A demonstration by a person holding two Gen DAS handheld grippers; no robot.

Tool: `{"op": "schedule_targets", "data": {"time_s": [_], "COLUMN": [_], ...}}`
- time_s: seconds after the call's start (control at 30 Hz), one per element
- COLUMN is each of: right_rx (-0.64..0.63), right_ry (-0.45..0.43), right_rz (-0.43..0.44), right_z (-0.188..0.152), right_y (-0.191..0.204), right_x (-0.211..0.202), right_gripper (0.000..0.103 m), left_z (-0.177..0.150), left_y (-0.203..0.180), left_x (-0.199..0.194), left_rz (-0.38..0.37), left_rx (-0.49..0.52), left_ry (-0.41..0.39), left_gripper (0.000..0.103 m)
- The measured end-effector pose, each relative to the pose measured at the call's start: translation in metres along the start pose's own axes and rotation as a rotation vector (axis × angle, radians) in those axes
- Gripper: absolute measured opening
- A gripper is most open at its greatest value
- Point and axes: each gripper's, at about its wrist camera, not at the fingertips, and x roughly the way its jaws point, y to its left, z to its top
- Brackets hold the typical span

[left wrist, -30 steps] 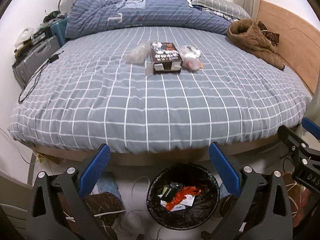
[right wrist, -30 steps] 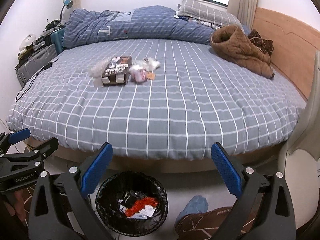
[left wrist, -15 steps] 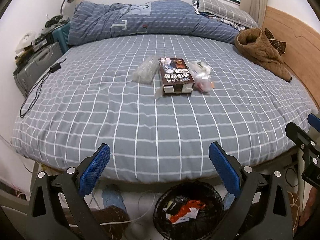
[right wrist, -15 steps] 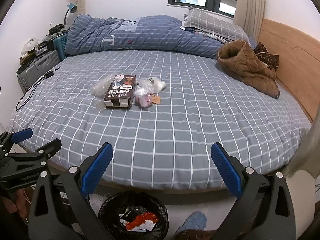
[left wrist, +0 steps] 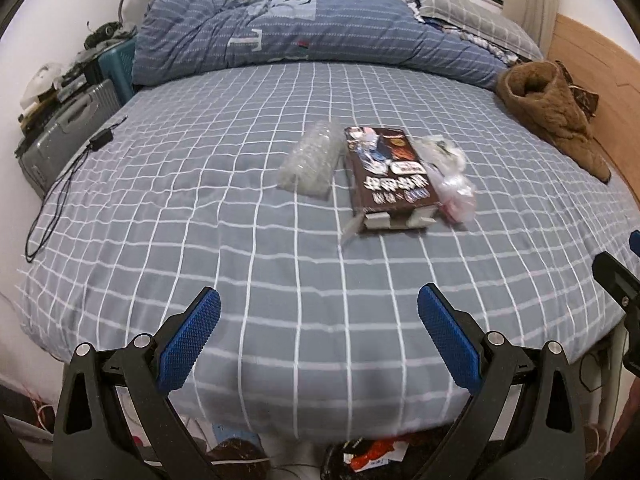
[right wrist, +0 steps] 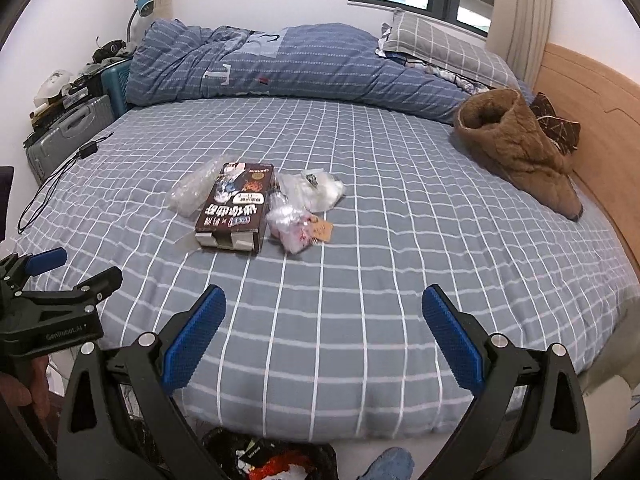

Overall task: Collect trash
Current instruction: 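Grasp the bubble wrap with the left tool while the right tool grasps the clear plastic bag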

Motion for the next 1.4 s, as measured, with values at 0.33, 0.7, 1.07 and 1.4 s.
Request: {"op": "schedule_targets", "data": {"time_s": [0.33, 0.7, 1.07, 1.4], "right_rx": [-0.037, -0.089, -0.080, -0.071], "right_ry": [0.042, 0.099, 0.115, 0.093], "right_rz": [0.013, 0.084, 0.184, 0.202], "right_z": [0.041, 0.055, 0.041, 0.035], "right_y": [0.010, 0.027, 0.031, 0.026], "right_x": [0.092, 0.177, 0.197, 0.197], "right_gripper": [0.095, 0.077, 0.055, 0.051], "left_z": [0.061, 0.102, 0.113, 0.116], "left_y": [0.017, 0.019, 0.014, 0.010], "left_x": [0.078, 0.165, 0.210, 0.214], "left_rz": [0.039, 0.029, 0.005, -0.030], "left_rx": [0.003, -0.005, 0.003, -0.017], "left_ry": [0.020, 0.064, 0.049, 0.052], "left_gripper": [0.097, 0.097, 0.083, 0.035]}}
